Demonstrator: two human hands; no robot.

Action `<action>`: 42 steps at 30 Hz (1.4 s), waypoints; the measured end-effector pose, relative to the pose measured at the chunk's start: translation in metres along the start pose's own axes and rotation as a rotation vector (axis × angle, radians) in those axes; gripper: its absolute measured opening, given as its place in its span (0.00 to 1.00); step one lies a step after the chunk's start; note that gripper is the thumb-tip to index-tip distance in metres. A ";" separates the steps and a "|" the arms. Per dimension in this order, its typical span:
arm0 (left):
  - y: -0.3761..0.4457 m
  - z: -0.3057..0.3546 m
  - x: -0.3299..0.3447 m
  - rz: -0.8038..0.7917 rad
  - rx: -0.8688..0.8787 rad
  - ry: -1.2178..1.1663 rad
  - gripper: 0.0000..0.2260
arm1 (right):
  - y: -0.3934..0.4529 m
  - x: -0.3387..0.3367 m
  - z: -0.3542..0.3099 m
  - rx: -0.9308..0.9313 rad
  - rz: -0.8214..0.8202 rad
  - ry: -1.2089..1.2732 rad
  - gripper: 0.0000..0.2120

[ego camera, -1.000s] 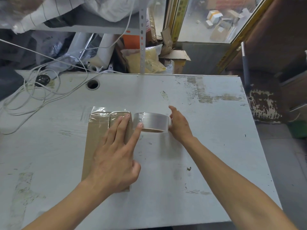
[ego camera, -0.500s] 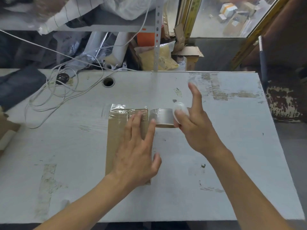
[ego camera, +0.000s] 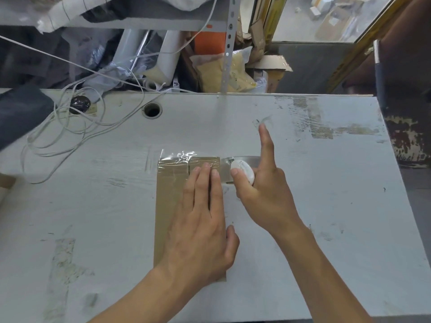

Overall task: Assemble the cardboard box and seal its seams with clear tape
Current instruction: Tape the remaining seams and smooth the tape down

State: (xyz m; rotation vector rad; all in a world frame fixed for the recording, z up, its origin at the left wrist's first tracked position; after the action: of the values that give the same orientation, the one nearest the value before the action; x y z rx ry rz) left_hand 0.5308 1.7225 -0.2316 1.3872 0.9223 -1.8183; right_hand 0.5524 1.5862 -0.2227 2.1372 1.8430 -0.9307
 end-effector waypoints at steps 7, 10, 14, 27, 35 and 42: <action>0.000 0.000 0.001 0.022 -0.003 -0.034 0.37 | 0.005 0.007 -0.003 0.020 -0.019 -0.077 0.41; 0.001 0.000 0.002 0.027 -0.004 -0.038 0.37 | 0.005 0.009 -0.005 0.029 -0.034 -0.090 0.41; 0.001 -0.001 0.002 0.024 -0.010 -0.049 0.37 | 0.005 0.011 -0.005 0.066 -0.025 -0.071 0.41; 0.000 0.000 0.000 0.021 -0.010 -0.041 0.38 | 0.007 -0.007 -0.002 0.097 -0.037 0.053 0.39; 0.001 0.001 -0.001 0.039 -0.016 -0.064 0.37 | 0.004 0.010 -0.004 0.072 -0.164 0.038 0.40; 0.001 -0.001 -0.002 0.032 -0.022 -0.050 0.38 | -0.015 0.006 0.007 0.069 -0.272 0.078 0.39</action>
State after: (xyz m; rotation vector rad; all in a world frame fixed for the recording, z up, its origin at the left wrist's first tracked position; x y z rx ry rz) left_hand 0.5324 1.7228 -0.2295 1.3296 0.8869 -1.8058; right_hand 0.5362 1.5909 -0.2275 2.0210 2.2119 -0.9892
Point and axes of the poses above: each hand's wrist, its own y-axis towards the middle knuckle, its own x-axis out of the palm, z = x × y, the point moved 5 cm from there along y, towards the middle knuckle, and after that the axes turned 3 degrees about -z, right-handed, at the moved point
